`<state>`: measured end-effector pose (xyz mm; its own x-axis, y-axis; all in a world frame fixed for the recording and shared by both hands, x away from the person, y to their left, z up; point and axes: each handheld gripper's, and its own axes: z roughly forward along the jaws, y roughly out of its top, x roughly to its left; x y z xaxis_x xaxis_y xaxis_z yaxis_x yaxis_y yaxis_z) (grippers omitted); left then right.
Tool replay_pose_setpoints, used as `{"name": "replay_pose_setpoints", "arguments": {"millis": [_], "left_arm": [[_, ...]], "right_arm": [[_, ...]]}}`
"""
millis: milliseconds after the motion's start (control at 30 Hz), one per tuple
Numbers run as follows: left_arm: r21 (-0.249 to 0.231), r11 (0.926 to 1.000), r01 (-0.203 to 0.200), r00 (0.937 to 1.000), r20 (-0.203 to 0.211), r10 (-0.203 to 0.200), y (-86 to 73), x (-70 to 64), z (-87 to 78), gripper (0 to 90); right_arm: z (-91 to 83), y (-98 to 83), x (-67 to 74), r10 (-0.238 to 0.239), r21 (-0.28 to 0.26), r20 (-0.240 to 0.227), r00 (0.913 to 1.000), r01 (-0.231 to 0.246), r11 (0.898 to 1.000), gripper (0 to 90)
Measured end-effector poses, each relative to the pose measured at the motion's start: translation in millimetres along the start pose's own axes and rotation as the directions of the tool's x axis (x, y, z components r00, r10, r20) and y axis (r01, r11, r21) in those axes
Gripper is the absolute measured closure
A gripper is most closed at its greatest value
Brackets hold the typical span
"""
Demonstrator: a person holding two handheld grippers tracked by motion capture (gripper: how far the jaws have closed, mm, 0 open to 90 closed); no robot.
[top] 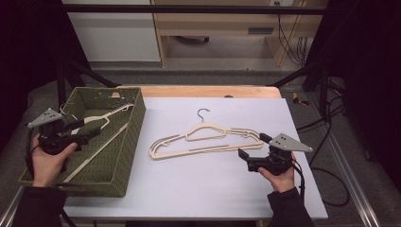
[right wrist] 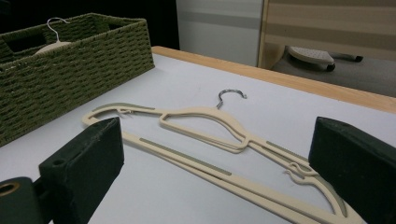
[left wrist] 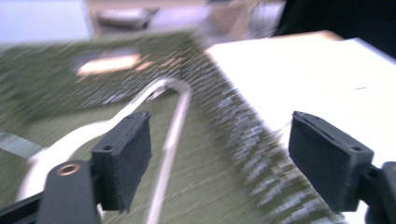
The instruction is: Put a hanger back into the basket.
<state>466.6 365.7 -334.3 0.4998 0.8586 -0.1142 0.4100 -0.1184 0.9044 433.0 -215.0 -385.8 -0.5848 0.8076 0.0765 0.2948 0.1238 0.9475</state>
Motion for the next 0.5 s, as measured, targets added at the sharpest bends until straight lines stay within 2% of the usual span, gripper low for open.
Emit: {"name": "replay_pose_setpoints", "arguments": {"millis": [133,267,367,500], "left_arm": [[-0.038,0.9982,-0.046,0.9978,0.046,0.048,6.4,-33.4,8.0,8.9],[-0.064,0.9954,-0.072,0.9924,0.096,0.078,8.9,-63.0,19.8,6.6],[-0.084,0.9927,-0.087,0.9863,0.133,0.097,9.2,-83.3,29.0,6.5],[-0.072,0.9899,-0.122,0.9769,0.167,0.133,10.8,-108.8,44.4,6.5]], "right_arm": [[-0.9,-0.3,-2.6,0.003,-0.002,0.003,1.0,-0.003,1.0,4.0],[-1.4,-1.1,-4.2,0.006,-0.004,0.004,1.0,-0.006,1.0,3.9],[-1.9,-1.3,-5.1,0.006,-0.006,0.005,1.0,-0.006,1.0,3.9],[-2.8,-1.5,-5.7,0.007,-0.007,0.002,1.0,-0.007,1.0,4.0]]}}
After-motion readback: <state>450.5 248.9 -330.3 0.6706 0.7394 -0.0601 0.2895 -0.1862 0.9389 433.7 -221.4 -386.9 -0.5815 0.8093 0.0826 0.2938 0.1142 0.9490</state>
